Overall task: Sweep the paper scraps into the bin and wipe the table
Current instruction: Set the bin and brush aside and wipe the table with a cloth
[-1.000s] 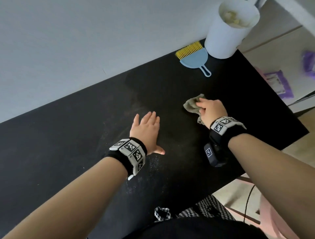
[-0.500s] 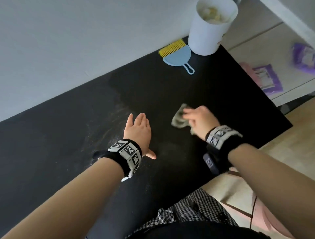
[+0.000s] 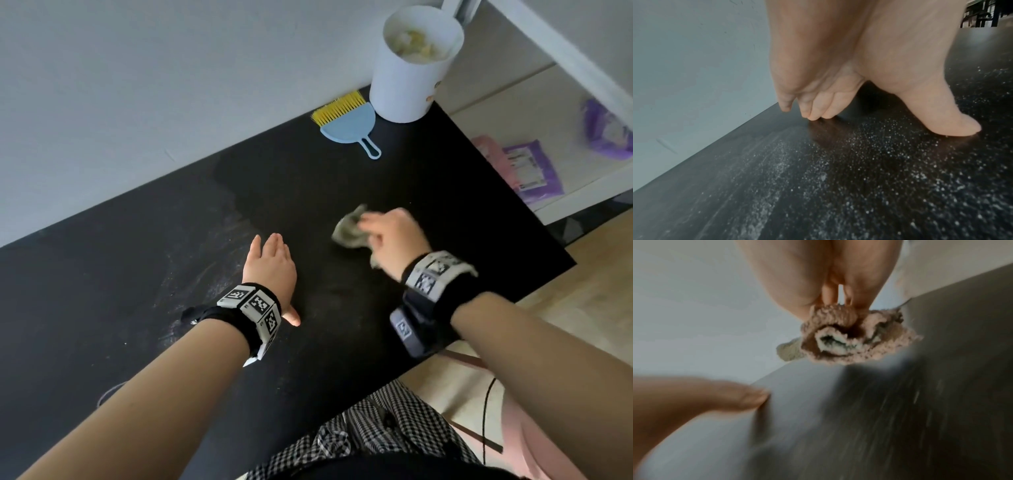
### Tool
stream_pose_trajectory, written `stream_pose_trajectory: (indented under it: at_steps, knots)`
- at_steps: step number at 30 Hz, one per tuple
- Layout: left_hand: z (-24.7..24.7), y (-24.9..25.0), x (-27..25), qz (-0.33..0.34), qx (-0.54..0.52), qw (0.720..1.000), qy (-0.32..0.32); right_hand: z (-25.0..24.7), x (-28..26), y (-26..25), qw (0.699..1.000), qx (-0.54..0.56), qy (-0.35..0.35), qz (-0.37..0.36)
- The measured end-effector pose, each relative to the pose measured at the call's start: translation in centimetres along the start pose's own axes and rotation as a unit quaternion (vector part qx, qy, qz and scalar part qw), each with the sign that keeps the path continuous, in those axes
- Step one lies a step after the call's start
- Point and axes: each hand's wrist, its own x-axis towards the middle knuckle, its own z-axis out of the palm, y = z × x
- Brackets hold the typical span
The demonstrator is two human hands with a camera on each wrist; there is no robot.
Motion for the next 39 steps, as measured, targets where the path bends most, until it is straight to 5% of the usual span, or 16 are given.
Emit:
stream_pose_trajectory:
  at_steps: [2, 5, 7, 10, 14, 21, 26, 29, 31, 35, 39]
  knots:
    - [0.0, 0.1, 0.1, -0.002, 0.006, 1.000, 0.001, -2.7, 1.8, 2.4, 0.993, 0.030, 0.073, 0.091]
    - [-0.2, 0.3, 0.2, -0.004, 0.014, 1.000, -0.003, -4.8, 3.5, 4.8, 0.976, -0.032, -0.007, 0.213]
    - [-0.4, 0.5, 0.4, -0.006, 0.020, 1.000, -0.010, -3.8, 3.6, 5.0, 0.972, -0.059, -0.013, 0.225]
    - [-0.5, 0.5, 0.4, -0.006, 0.026, 0.999, -0.019, -0.7, 2.0, 3.1, 0.988, -0.035, 0.012, 0.149]
    - [-0.7, 0.6, 0.3, -0.009, 0.030, 0.999, -0.019, 2.9, -2.6, -1.2, 0.998, -0.027, -0.049, -0.002]
    - [-0.3, 0.4, -0.2, -0.019, -0.007, 1.000, -0.008, 2.5, -5.5, -0.9, 0.986, -0.023, -0.148, -0.078]
    - [1.2, 1.9, -1.9, -0.023, -0.093, 0.995, 0.019, -0.9, -4.3, 5.9, 0.992, -0.026, 0.022, 0.121]
    - [1.9, 4.2, -3.3, 0.012, -0.089, 0.996, 0.019, -0.3, -4.0, 6.6, 0.975, -0.050, 0.021, 0.215]
    - [2.1, 5.4, -3.7, 0.012, -0.087, 0.996, 0.013, 1.3, -4.8, 4.4, 0.980, -0.059, -0.011, 0.188]
    - [2.0, 6.1, -3.8, 0.006, -0.057, 0.998, 0.013, 4.4, -10.2, -1.1, 0.991, -0.072, -0.109, -0.007]
    - [2.0, 6.1, -3.9, 0.004, -0.054, 0.998, 0.013, 3.8, -13.1, -1.2, 0.983, -0.016, -0.154, -0.097]
